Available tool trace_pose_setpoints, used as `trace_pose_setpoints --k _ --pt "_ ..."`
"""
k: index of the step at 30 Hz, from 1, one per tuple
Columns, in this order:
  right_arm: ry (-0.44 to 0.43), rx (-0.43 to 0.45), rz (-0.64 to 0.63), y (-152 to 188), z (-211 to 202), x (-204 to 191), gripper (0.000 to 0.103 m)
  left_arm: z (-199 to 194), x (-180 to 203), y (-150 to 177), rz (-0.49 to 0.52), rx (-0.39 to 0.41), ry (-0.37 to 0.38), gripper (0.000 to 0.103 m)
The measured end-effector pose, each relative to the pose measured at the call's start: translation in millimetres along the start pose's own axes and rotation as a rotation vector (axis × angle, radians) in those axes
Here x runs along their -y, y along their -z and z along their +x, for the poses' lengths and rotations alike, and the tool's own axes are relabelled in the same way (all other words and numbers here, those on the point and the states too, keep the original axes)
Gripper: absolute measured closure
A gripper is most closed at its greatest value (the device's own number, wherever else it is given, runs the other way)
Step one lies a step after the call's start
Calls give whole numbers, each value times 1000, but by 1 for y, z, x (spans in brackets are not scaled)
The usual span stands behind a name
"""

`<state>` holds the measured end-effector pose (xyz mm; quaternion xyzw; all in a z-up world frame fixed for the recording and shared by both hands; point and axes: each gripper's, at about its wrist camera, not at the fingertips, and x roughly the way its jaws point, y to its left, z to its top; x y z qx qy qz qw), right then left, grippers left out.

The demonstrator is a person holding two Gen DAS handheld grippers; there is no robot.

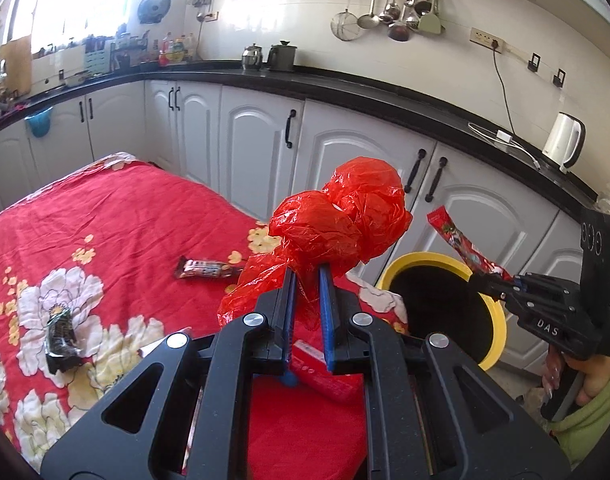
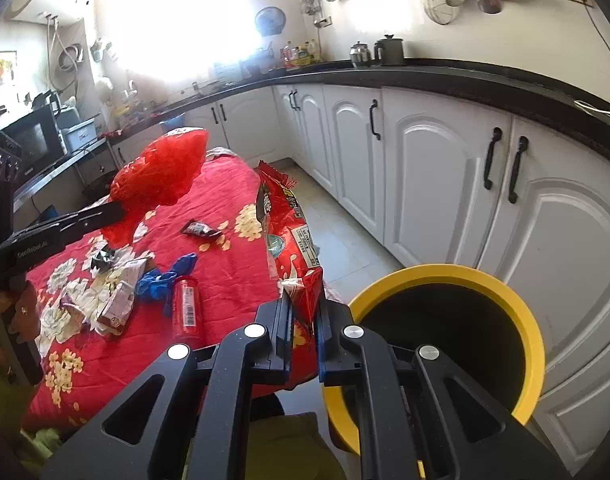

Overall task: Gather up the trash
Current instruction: 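Carry the red chip wrapper with the right tool into the bin while the left tool lifts the red bag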

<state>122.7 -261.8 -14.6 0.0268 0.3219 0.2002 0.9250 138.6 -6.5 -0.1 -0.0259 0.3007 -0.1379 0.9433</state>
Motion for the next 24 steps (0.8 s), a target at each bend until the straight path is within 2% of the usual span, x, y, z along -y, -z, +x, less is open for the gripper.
trace_pose_setpoints --k 24 --pt "109 51 115 18 -37 68 94 22 70 0 98 -26 80 96"
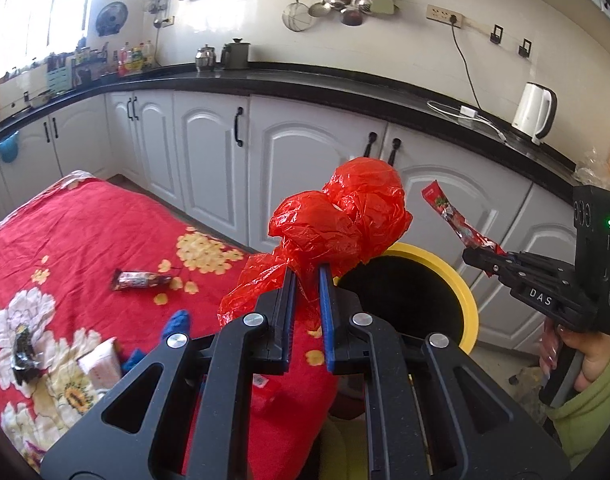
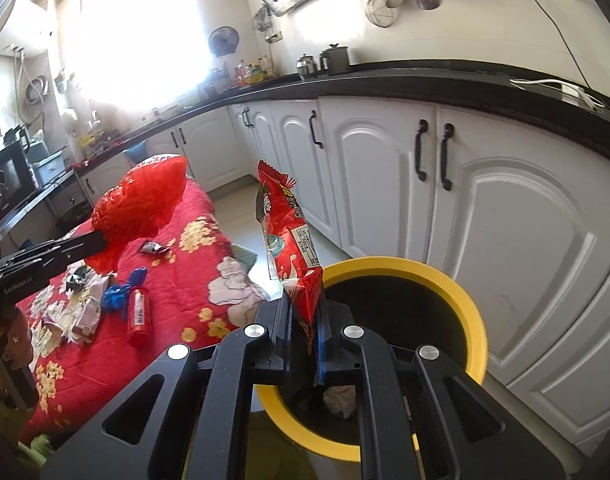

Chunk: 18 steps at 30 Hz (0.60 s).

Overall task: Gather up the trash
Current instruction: 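Carry the red chip wrapper with the right tool into the bin while the left tool lifts the red bag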

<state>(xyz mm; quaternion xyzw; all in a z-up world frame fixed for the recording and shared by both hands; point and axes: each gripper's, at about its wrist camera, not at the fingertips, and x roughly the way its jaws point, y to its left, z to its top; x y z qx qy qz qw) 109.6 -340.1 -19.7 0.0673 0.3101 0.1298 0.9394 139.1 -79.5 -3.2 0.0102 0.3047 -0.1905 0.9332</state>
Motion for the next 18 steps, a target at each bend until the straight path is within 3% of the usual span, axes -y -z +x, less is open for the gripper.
trace_pose_setpoints --k 18 --pt "57 -21 88 21 -1 47 94 51 54 10 75 -91 54 96"
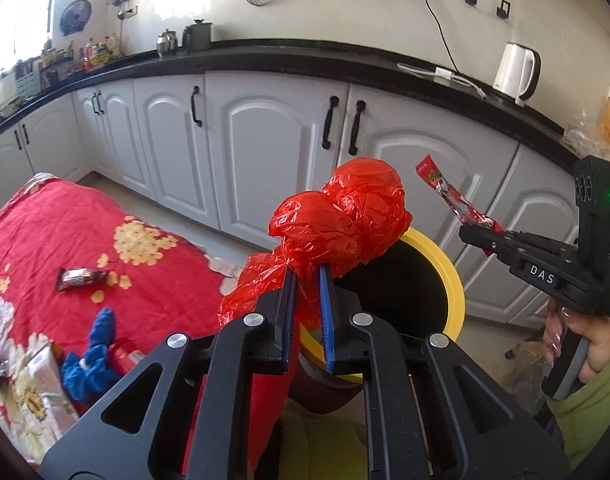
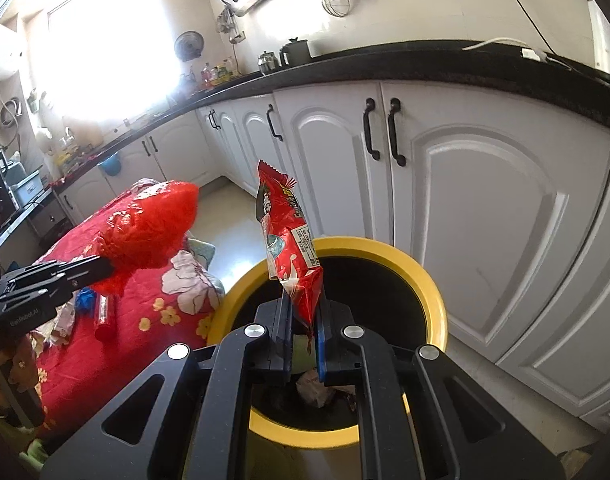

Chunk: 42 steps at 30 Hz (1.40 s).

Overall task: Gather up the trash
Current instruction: 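Carry the red chip wrapper with the right tool into the bin while the left tool lifts the red bag, then move the red plastic bag over the bin and open the left tool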

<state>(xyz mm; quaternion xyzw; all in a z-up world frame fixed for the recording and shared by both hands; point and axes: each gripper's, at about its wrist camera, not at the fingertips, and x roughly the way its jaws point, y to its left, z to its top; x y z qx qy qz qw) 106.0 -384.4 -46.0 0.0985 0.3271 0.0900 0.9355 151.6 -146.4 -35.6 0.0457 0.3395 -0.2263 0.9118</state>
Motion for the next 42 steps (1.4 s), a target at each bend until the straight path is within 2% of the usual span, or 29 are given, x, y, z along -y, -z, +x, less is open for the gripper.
trace_pose_setpoints --k 9,29,32,34,36,37,39,41,42 --pt "6 -32 32 9 10 11 94 34 21 4 40 -59 6 96" --pt "25 -120 99 32 41 36 92 87 39 22 78 -175 40 96" --pt "31 -124 110 34 43 39 89 93 39 22 71 -187 47 96" --pt "36 -127 113 35 43 40 84 96 39 22 63 -193 49 96" --pt "41 -127 117 36 44 42 70 99 39 22 57 -197 51 96" --pt "45 -124 120 36 43 43 69 99 39 21 55 -196 48 94" --pt "51 -119 125 36 41 44 63 99 38 21 52 -194 45 84" --pt "58 -110 135 36 39 46 58 97 37 21 49 -189 30 60" --pt "59 -108 137 36 38 46 56 96 36 21 45 -187 27 57"
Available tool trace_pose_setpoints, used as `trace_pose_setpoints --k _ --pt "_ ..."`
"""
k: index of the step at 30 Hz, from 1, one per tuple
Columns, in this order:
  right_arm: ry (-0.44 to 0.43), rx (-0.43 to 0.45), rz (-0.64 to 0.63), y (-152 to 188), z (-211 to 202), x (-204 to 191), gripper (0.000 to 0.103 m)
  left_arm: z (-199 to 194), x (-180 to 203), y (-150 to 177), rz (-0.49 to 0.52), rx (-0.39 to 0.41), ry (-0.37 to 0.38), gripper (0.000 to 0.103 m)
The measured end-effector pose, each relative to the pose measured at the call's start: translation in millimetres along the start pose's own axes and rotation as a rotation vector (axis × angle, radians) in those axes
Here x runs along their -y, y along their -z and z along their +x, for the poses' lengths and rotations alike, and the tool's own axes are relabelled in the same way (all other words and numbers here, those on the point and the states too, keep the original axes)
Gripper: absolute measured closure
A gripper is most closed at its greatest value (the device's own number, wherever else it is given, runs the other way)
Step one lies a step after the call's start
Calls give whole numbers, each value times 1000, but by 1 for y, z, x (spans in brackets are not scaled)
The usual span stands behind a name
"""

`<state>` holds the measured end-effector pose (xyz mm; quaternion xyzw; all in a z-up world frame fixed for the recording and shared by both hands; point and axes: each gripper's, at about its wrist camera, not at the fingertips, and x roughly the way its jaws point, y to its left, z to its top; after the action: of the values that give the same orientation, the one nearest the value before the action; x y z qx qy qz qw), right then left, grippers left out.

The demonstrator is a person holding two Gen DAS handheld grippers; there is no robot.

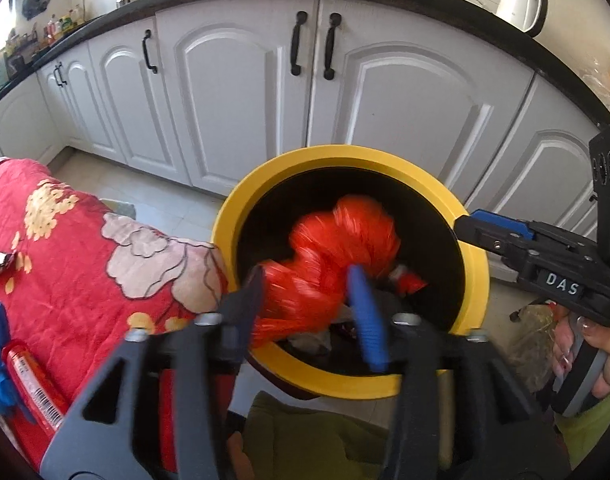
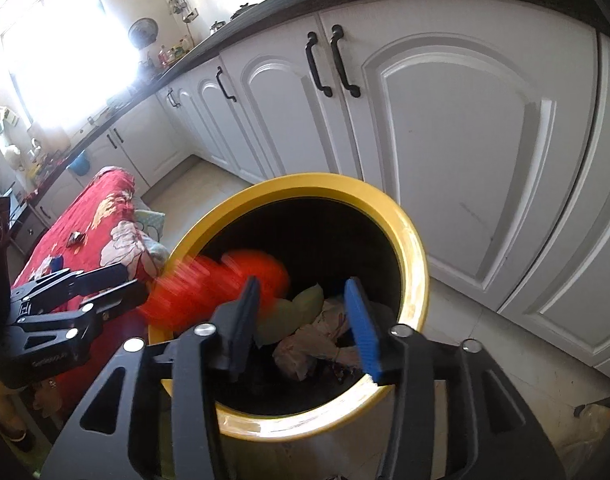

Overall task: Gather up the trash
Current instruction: 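Move the red plastic bag over the bin and open the left tool, then return both tools from the bin to the table above the trash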

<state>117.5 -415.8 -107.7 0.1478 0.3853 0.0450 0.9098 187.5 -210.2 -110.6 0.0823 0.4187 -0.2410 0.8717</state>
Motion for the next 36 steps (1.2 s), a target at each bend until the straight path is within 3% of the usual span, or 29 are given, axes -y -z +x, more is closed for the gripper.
trace_pose_setpoints --k 4,6,8,11,20,21,23,36 --pt "5 15 9 -1 -4 0 48 -7 -5 0 -15 15 -10 36" --pt "8 23 11 -3 -6 0 42 -10 -8 -1 -20 21 -10 33" --pt "9 31 10 -4 -8 -2 42 -16 -11 -1 -33 33 -13 19" --pt "12 41 10 -6 -12 -4 36 -23 -14 -2 -49 42 -10 11" --pt "8 75 -17 -12 -23 -20 30 -50 -22 -1 -67 99 -47 11" --pt "8 81 -20 -12 -25 -22 23 -53 -23 -1 -69 105 -49 11" --pt "6 95 -27 -13 -28 -27 20 -60 -26 -1 -75 122 -62 11" --pt "-50 141 -102 -23 -48 -65 19 -107 -46 3 -120 229 -115 11"
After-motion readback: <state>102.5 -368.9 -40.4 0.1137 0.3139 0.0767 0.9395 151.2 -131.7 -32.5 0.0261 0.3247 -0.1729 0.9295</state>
